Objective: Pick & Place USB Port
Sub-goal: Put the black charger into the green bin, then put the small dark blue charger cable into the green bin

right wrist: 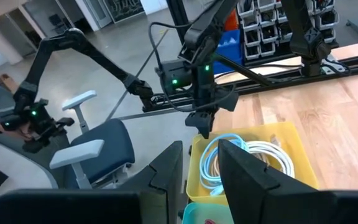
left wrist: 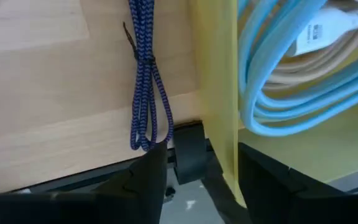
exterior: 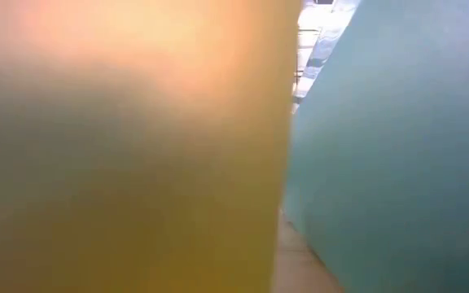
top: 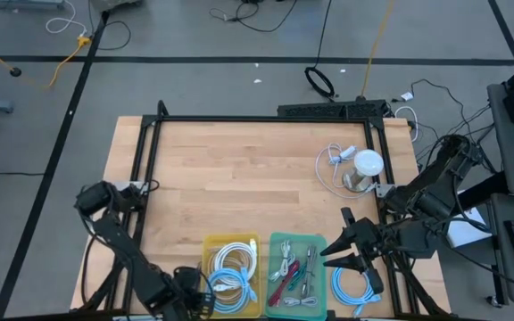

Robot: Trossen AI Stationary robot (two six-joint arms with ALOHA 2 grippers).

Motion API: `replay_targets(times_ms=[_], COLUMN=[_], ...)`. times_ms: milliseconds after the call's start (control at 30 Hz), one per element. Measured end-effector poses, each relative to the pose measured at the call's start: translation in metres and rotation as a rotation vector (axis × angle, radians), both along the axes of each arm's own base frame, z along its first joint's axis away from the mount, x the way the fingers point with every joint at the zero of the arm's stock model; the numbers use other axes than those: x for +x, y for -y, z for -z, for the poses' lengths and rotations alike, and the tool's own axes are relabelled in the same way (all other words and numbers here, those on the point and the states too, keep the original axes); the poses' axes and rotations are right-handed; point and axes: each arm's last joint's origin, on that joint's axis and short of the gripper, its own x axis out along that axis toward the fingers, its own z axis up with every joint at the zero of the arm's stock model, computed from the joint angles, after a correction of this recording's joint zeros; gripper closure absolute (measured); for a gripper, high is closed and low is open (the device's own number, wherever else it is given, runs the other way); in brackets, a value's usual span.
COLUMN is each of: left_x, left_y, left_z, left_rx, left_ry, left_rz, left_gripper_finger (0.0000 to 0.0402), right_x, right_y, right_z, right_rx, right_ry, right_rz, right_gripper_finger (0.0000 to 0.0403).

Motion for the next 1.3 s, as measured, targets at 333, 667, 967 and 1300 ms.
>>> replay_targets(times_ms=[333, 667, 967, 1300], left_x=[-0.006, -0.008, -0.035, -0.031], left_y=[0.007, 0.007, -0.009, -0.001], left_z=[-0.002, -0.021, -0.035, -0.014], left_rx=[0.04, 0.11, 0.109, 0.11], left_ry=[0.095, 0.312, 0.03, -0.051], left_rz=[0.009, -0.035, 0.047, 0.085], left_gripper_finger=[0.0213, 0.0215, 0.0252, 0.0256], right_x=[0.002, 0.006, 0.011, 0.011], right_y=[0.001, 0.004, -0.001, -0.001], right_z=[0.0, 0.001, 0.006, 0.006], right_rx=[0.019, 0.013, -0.006, -0.007], right_ry=[-0.001, -0.003, -0.018, -0.019], right_rz=[0.013, 0.033, 0.029, 0.027], right_gripper_finger=[0.031, 0.031, 0.031, 0.031])
